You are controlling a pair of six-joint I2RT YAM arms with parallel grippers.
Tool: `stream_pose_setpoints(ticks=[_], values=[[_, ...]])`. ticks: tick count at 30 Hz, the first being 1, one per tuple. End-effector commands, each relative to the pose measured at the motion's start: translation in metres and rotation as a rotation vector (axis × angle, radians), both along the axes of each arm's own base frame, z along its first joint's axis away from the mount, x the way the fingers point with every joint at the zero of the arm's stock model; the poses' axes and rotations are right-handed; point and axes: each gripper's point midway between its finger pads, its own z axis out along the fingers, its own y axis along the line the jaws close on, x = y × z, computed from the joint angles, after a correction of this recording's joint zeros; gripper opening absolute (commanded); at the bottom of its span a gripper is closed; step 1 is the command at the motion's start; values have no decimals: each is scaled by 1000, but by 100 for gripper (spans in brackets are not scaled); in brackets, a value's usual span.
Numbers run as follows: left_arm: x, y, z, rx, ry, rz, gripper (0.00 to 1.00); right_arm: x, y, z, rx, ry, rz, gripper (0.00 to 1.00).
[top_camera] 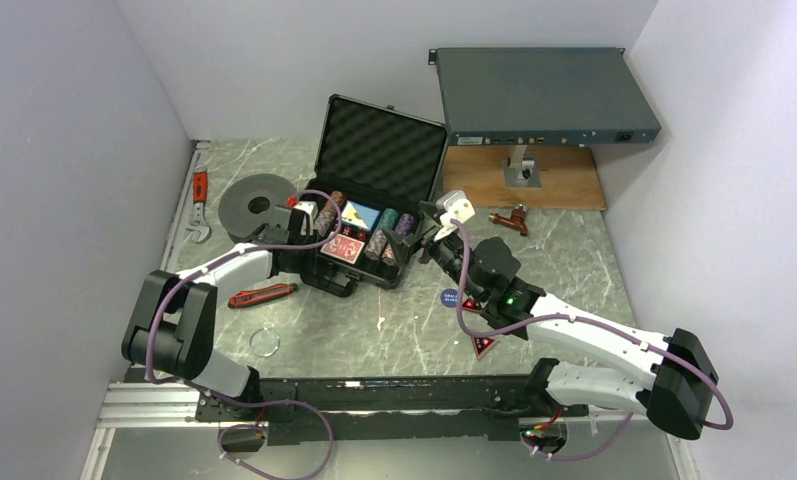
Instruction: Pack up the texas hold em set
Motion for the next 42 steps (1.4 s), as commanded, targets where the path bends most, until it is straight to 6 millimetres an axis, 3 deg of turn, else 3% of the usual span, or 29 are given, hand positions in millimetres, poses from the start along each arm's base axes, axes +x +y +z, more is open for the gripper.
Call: stream_pose_setpoints(ticks=[1,13,29,42], values=[[22,-15,9,-70,-62,-13,34,-3,0,17,42,-30,13,94],[2,-41,3,-137,-86,-98,4,-2,3,13,33,-19,18,94],[-47,-99,1,-229,-89,-199,4,-8,19,11,37,53,91,94],[-85,-115,-12,-321,-42,-176,11,-13,8,-11,14,219,50,91]])
